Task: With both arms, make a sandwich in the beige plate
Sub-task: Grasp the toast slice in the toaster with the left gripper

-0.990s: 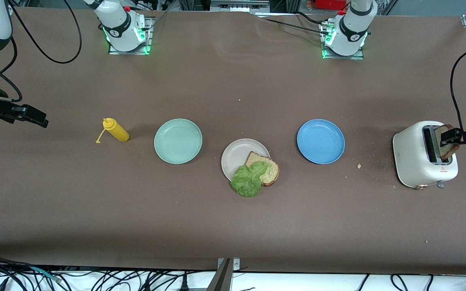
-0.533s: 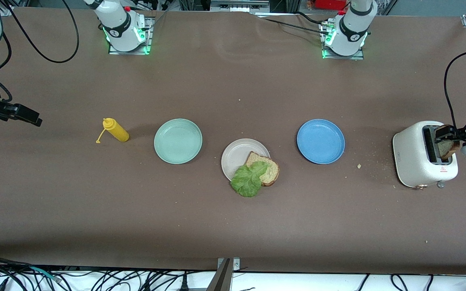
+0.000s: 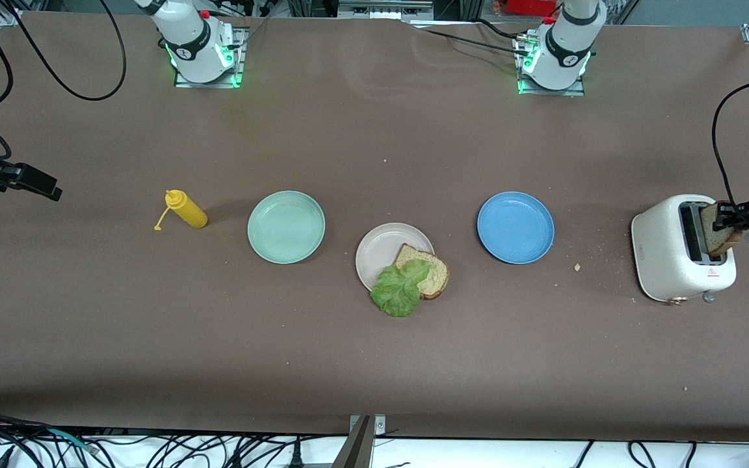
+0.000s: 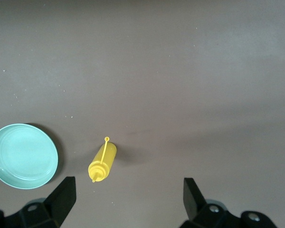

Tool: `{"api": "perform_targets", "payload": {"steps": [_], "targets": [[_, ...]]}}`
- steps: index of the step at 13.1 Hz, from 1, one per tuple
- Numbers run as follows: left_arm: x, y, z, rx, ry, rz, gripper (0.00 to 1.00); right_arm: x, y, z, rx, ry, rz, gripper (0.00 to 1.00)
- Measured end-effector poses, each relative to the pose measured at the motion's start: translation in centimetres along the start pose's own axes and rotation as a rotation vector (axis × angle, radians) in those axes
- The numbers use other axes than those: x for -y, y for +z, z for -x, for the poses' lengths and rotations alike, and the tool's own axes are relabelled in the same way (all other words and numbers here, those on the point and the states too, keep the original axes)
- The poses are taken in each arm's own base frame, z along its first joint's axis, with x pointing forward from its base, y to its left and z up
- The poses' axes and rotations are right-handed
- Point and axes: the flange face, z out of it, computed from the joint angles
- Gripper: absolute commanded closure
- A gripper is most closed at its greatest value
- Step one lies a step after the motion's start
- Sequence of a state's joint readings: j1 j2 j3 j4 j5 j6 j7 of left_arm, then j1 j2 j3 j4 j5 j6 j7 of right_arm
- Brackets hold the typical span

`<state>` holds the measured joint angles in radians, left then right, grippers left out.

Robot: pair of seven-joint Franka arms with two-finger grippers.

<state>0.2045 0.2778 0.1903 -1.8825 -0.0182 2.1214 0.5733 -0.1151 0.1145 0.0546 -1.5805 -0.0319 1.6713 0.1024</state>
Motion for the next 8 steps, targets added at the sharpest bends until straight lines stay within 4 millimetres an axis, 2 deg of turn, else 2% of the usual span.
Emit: {"api": "perform_targets", "payload": {"steps": [5,8], "targets": [[-0.5,-3.0,-0.9,-0.005,0.002,0.029,1.0,0.0,0.2,0.3,0.027,0.0,0.003,0.0],[-0.8,-5.5,-1.5,-0.068,-0.027,0.073,1.0,0.0,0.2,0.3,0.029,0.004,0.003,0.0]]}}
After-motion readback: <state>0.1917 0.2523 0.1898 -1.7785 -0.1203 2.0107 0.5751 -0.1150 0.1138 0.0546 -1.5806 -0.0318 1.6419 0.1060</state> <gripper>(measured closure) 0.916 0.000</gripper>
